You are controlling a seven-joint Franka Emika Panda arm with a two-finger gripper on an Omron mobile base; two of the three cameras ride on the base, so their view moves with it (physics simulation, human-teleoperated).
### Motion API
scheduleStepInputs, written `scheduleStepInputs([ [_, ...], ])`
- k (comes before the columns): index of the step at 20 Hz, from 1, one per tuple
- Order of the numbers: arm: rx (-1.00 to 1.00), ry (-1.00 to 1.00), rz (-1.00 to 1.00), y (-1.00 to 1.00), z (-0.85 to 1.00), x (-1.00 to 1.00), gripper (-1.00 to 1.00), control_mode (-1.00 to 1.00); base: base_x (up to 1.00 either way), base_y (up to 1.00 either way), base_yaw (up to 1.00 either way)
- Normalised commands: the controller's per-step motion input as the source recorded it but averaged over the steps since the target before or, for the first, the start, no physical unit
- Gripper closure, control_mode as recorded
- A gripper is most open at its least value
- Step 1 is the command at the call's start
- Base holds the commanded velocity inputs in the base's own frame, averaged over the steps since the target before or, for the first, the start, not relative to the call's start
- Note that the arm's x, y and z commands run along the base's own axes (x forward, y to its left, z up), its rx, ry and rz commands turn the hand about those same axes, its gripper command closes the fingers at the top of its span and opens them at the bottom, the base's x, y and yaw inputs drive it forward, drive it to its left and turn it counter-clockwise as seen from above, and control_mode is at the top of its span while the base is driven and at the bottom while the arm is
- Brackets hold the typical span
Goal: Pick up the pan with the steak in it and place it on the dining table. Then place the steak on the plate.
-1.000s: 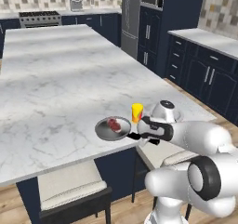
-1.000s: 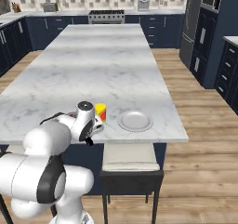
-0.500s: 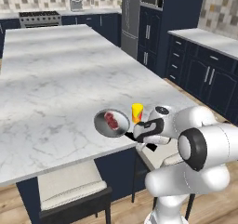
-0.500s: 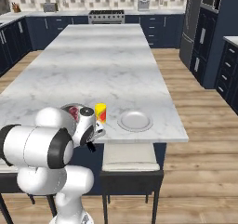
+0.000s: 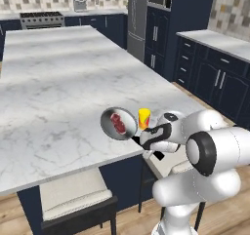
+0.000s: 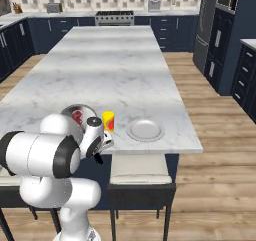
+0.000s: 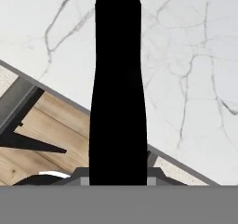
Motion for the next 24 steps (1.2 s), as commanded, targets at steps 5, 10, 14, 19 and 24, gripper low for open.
scheduleStepInputs([
  [5,0.00,0.04,-0.01,0.00,0.08,0.01,1.00,-1.00,0.00,0.00,0.00],
  [10,-0.08,0.14,0.00,-0.03,-0.11,0.00,1.00,-1.00,0.00,0.00,0.00],
  [14,-0.07,0.11,0.00,0.00,-0.01,0.01,1.00,-1.00,0.00,0.00,0.00],
  [19,-0.10,0.14,0.00,0.00,0.00,0.00,1.00,-1.00,0.00,0.00,0.00],
  [24,-0.14,0.11,0.00,0.00,-0.02,-0.02,1.00,-1.00,0.00,0.00,0.00],
])
